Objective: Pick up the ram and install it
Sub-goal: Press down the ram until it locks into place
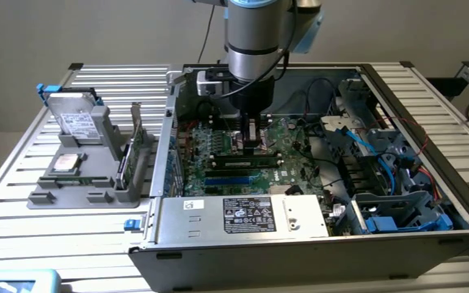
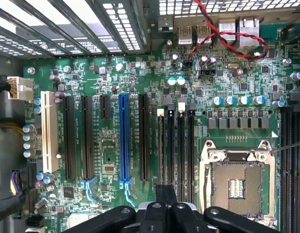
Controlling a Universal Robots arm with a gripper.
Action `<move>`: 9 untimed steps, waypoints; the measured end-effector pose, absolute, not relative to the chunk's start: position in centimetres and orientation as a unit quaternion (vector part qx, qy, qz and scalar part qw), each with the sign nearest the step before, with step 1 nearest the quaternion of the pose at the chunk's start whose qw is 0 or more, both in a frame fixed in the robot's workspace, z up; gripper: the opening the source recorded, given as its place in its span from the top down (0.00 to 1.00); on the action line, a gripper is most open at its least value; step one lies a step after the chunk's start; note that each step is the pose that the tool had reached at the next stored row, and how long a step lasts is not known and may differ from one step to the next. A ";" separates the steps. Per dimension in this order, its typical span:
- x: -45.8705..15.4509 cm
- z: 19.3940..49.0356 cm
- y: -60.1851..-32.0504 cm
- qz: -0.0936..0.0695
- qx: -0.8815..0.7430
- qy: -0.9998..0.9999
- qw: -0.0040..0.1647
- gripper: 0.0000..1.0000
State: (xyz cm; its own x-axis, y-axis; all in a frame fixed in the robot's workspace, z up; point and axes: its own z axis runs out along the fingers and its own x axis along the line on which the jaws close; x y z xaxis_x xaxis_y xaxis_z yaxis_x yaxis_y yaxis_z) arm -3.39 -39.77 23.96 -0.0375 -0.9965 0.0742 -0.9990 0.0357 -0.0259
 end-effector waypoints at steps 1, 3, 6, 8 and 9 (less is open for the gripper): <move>-3.4 24.0 -39.8 0.035 0.694 -0.719 0.018 0.89; -3.4 24.0 -39.8 0.035 0.694 -0.719 0.018 0.89; -3.4 24.0 -39.8 0.035 0.694 -0.719 0.018 0.89; -3.4 24.0 -39.8 0.035 0.694 -0.719 0.018 0.89; -3.4 24.0 -39.8 0.035 0.694 -0.719 0.018 0.89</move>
State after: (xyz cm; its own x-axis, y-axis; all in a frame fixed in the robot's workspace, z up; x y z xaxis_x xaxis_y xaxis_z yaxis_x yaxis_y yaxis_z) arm -3.39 -39.78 23.96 -0.0373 -0.9965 0.0742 -0.9991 0.0355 -0.0251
